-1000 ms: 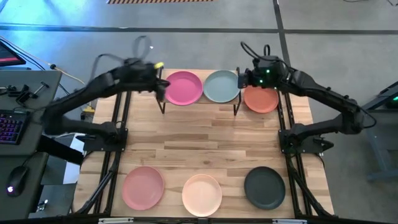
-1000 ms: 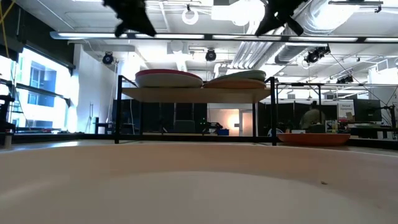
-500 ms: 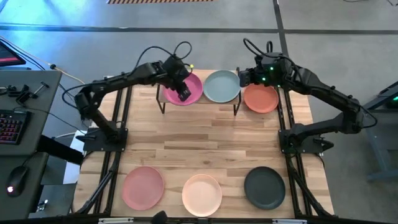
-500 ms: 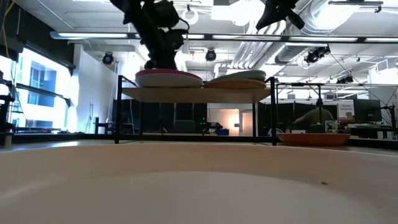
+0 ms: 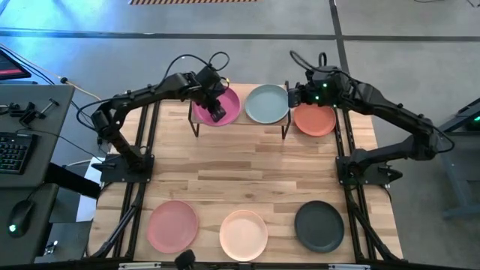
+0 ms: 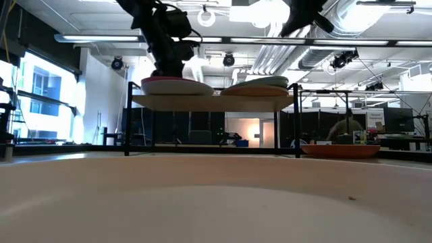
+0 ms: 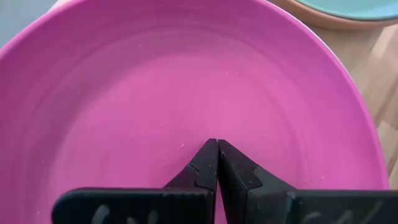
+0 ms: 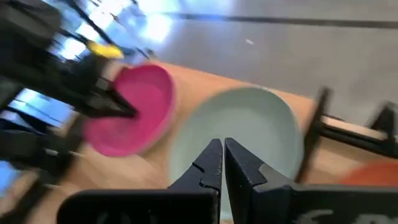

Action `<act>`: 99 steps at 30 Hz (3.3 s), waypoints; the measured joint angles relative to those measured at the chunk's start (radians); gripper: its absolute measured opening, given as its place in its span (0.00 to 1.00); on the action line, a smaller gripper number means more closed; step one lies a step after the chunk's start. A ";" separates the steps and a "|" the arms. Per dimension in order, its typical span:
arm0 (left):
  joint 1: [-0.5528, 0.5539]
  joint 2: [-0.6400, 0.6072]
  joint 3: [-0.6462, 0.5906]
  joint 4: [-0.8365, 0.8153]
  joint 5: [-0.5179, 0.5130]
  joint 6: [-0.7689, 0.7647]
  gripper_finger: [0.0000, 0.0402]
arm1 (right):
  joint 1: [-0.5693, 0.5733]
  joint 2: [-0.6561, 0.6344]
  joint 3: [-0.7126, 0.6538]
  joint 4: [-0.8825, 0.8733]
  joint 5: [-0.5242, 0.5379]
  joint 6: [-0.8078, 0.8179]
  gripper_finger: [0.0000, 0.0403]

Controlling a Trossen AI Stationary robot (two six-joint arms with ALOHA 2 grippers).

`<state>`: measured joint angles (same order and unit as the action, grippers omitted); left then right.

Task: Place and stack plates onto a shelf
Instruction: Adjust the stacked plates on the shelf, then adjust the gray on the shelf

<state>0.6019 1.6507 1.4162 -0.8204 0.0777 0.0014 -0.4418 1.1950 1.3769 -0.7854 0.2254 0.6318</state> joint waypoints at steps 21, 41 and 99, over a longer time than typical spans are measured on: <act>0.004 -0.200 0.051 0.084 -0.007 -0.007 0.00 | -0.084 0.302 0.000 -0.196 0.152 -0.010 0.00; 0.004 -0.397 0.051 0.138 -0.040 -0.031 0.00 | -0.082 0.291 -0.001 -0.147 0.101 -0.039 0.00; 0.004 -0.538 0.051 0.123 -0.040 -0.047 0.00 | -0.010 0.377 0.077 -0.236 0.073 -0.025 0.00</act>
<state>0.6061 1.1122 1.4670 -0.6970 0.0373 -0.0452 -0.4515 1.5721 1.4544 -1.0218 0.2983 0.6066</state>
